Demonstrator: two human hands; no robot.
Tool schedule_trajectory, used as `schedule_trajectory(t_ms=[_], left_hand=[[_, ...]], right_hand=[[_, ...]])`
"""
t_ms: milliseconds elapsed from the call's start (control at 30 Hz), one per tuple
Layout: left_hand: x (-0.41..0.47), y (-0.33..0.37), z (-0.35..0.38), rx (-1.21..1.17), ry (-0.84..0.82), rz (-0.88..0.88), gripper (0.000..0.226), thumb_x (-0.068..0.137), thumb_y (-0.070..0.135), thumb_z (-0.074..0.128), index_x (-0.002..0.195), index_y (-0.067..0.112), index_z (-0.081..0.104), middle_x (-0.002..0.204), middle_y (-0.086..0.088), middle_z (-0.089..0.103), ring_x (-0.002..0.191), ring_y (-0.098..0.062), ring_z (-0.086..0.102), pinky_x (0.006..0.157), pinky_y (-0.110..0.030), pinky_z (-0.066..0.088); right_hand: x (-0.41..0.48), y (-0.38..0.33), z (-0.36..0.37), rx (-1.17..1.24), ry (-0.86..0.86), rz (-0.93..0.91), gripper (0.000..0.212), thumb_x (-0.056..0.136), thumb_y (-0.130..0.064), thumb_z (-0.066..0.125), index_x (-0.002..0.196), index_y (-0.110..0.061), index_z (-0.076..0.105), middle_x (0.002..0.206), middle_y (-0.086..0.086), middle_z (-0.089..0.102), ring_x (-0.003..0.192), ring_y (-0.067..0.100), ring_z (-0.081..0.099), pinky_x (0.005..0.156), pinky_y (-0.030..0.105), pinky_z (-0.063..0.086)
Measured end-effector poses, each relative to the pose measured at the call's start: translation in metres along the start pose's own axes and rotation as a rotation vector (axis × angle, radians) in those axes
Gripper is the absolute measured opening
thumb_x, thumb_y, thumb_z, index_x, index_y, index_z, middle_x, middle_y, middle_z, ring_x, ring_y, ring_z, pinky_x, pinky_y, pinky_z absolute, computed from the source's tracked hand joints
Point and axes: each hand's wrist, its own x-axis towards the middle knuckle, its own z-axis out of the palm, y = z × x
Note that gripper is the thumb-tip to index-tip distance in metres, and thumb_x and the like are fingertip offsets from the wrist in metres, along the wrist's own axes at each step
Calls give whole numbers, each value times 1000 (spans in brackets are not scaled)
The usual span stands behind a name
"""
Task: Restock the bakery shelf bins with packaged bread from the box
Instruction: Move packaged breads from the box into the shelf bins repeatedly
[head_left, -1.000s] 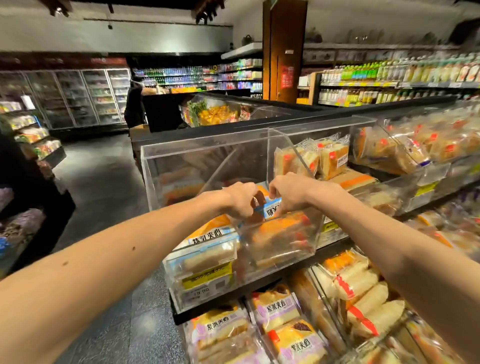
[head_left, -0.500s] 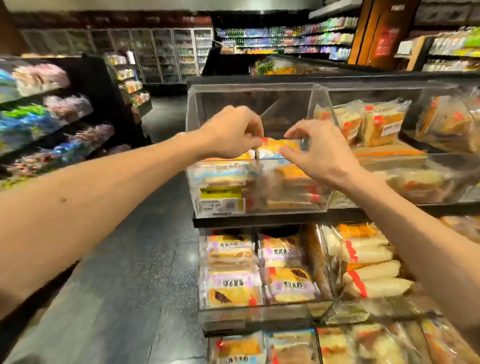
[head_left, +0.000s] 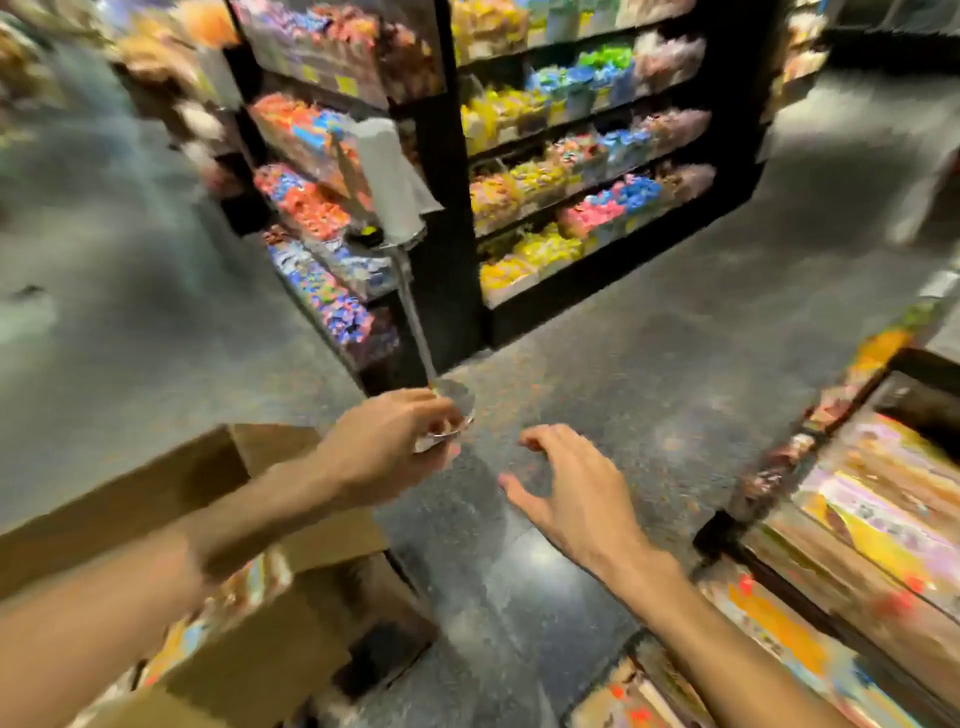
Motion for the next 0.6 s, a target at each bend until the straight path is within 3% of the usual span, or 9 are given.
schedule_trajectory(t_ms=[100, 233, 300, 433, 533, 600], left_hand=[[-89, -65, 21, -119, -85, -396, 17, 92, 28, 69, 107, 20, 72, 100, 2, 71, 91, -16, 66, 74, -25, 47], [-201, -147, 55, -330, -7, -843, 12, 91, 31, 64, 95, 22, 70, 87, 2, 71, 81, -15, 66, 70, -31, 50], [-241, -179, 72, -401, 19, -970, 15, 88, 36, 63, 91, 22, 69, 82, 5, 69, 79, -14, 65, 69, -29, 47], [-302, -241, 112, -553, 97, -1213, 5, 91, 17, 69, 88, 19, 64, 79, 10, 59, 75, -10, 58, 64, -14, 44], [-330, -303, 148, -713, 87, -1369, 4, 90, 16, 70, 89, 16, 66, 79, -3, 66, 69, -11, 57, 69, -29, 49], [-337, -342, 169, -799, 100, -1464, 4, 92, 13, 68, 91, 15, 64, 85, -10, 68, 65, -13, 55, 60, -26, 42]], right_hand=[[15, -50, 79, 106, -219, -98, 40, 90, -39, 69, 120, -14, 63, 120, 3, 62, 115, 24, 59, 92, 36, 46], [32, -122, 174, 176, -499, -246, 33, 89, -32, 71, 114, -11, 65, 116, 6, 61, 111, 26, 59, 92, 39, 47], [40, -147, 213, 171, -591, -273, 32, 89, -30, 71, 114, -10, 64, 114, 7, 61, 110, 27, 59, 93, 40, 47], [60, -189, 290, 105, -763, -273, 29, 91, -30, 68, 115, -14, 61, 111, 0, 59, 110, 22, 57, 84, 28, 40], [81, -211, 354, 73, -859, -164, 32, 91, -31, 69, 118, -14, 60, 115, 0, 62, 108, 19, 58, 81, 25, 39], [94, -219, 396, 72, -926, -73, 36, 90, -32, 70, 121, -16, 58, 119, 2, 64, 110, 18, 59, 86, 27, 44]])
